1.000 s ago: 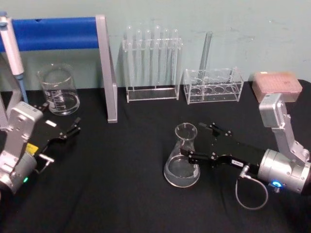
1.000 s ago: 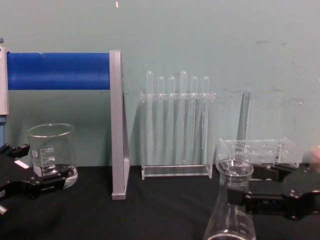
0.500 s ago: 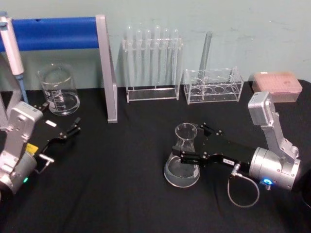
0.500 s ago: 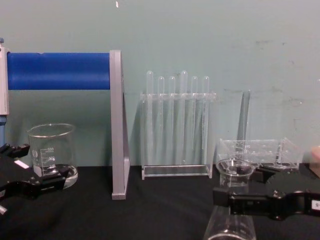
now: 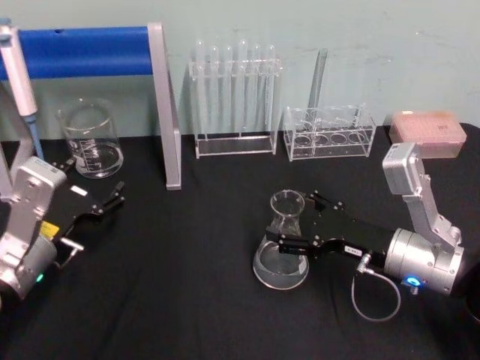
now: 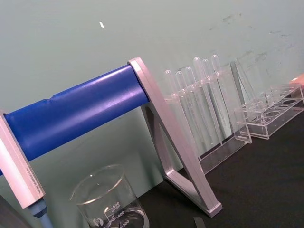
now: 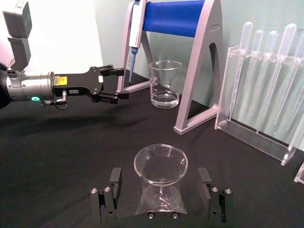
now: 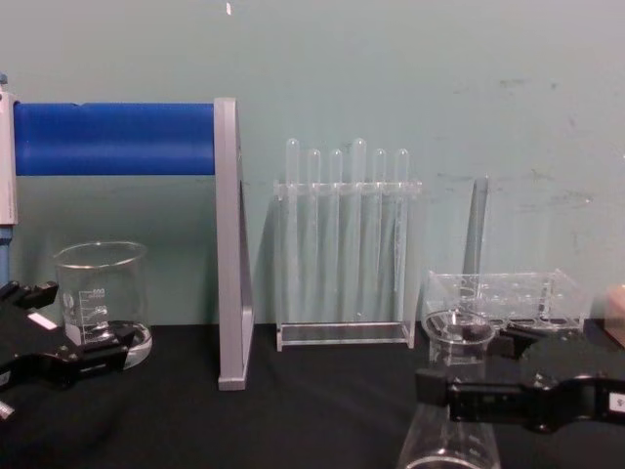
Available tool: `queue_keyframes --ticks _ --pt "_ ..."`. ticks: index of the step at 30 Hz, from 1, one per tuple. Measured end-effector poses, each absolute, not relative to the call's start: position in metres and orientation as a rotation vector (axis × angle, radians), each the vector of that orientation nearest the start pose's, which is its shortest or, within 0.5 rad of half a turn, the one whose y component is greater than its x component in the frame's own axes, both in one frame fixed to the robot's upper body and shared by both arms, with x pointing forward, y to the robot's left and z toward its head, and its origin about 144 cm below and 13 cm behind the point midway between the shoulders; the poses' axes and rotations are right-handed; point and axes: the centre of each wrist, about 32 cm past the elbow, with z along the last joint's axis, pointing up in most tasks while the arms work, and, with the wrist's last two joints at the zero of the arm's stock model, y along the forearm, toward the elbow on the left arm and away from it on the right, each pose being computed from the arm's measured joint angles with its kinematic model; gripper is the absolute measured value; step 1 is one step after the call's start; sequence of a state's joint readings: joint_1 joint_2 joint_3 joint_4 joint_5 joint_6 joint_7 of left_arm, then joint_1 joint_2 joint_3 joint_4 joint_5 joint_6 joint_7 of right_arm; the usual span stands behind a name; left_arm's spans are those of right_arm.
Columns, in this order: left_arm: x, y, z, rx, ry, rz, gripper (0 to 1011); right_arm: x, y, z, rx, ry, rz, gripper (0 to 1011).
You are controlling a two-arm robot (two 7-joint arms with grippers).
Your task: Grasp the erlenmeyer flask with one hand, shake it three times, then place it back.
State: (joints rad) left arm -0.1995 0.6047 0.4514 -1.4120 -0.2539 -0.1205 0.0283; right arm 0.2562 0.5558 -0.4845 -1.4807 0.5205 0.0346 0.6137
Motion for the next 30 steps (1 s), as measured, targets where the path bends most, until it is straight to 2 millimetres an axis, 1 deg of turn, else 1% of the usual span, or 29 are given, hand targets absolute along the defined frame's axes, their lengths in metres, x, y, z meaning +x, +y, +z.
queue_keyframes --ticks 30 --pt "0.4886 0.3097 1.1398 0.304 -0.285 1.248 1001 0.502 -0.2701 1.1671 -0.162 0.035 -0.605 1002"
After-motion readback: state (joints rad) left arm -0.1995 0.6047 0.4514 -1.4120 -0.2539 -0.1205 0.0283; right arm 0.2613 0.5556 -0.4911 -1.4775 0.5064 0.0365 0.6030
